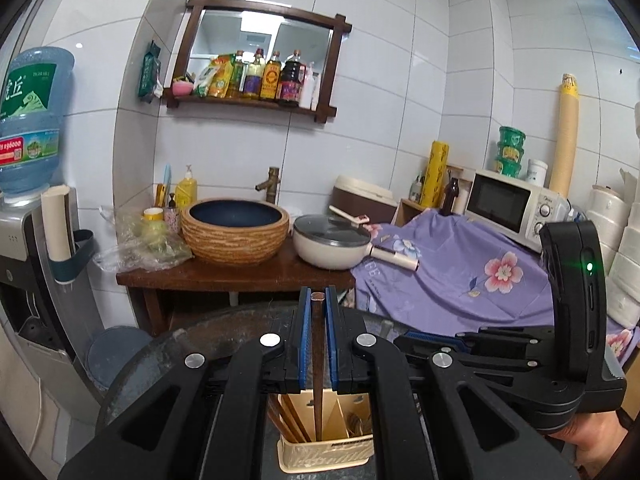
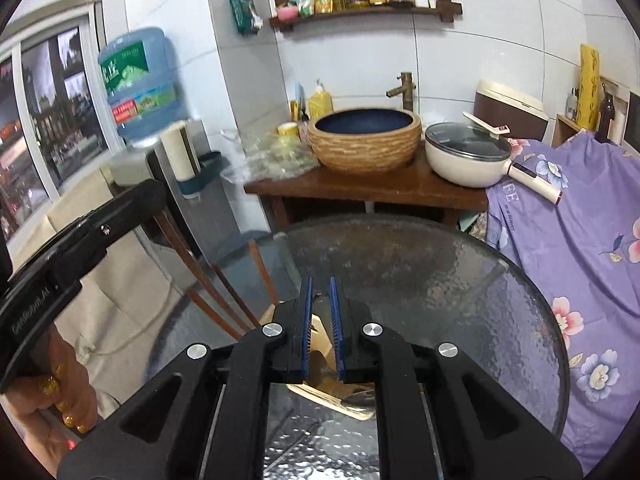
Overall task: Organize utensils
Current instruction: 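Open both tools to drop the chopstick and spoon into the holder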
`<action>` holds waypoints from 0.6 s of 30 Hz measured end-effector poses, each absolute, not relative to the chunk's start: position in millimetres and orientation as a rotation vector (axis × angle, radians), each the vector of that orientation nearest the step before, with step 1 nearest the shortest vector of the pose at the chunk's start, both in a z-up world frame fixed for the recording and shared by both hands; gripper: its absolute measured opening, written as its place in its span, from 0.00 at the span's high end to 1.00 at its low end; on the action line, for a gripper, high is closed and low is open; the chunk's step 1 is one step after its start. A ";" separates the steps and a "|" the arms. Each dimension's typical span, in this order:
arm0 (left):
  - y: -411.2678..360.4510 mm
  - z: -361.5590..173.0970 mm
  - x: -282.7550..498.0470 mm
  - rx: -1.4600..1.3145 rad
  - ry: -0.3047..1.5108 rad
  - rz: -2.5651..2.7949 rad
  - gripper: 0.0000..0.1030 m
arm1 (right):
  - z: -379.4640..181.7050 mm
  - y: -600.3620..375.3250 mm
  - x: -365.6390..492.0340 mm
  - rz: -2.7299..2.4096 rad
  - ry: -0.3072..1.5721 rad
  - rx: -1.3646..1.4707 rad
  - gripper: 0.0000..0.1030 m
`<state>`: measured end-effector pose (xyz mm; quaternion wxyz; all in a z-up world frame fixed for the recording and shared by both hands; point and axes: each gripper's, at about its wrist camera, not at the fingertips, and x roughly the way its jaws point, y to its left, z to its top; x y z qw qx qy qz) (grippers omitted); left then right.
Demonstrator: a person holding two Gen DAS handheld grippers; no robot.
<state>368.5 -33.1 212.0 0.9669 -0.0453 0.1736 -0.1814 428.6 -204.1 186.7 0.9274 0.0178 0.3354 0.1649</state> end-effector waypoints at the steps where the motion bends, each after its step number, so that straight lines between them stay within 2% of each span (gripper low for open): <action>1: -34.0 206.9 369.8 -0.090 0.361 -0.369 0.93 | 183.0 -203.4 429.8 0.336 0.695 0.033 0.91; 12: -43.0 168.5 379.6 -0.050 0.429 -0.367 0.92 | 163.6 -200.1 427.9 0.319 0.701 -0.014 0.90; 13: -43.5 166.7 380.0 -0.043 0.433 -0.363 0.88 | 164.4 -200.2 425.9 0.323 0.697 -0.013 0.88; 15: -43.2 164.9 379.4 -0.045 0.428 -0.356 0.81 | 165.7 -200.0 421.5 0.314 0.679 -0.020 0.75; 16: -42.2 164.6 378.9 -0.053 0.428 -0.357 0.73 | 166.6 -200.2 417.5 0.312 0.663 -0.024 0.62; 18: -38.1 166.1 375.1 -0.082 0.418 -0.366 0.63 | 169.3 -200.7 408.3 0.314 0.633 -0.026 0.59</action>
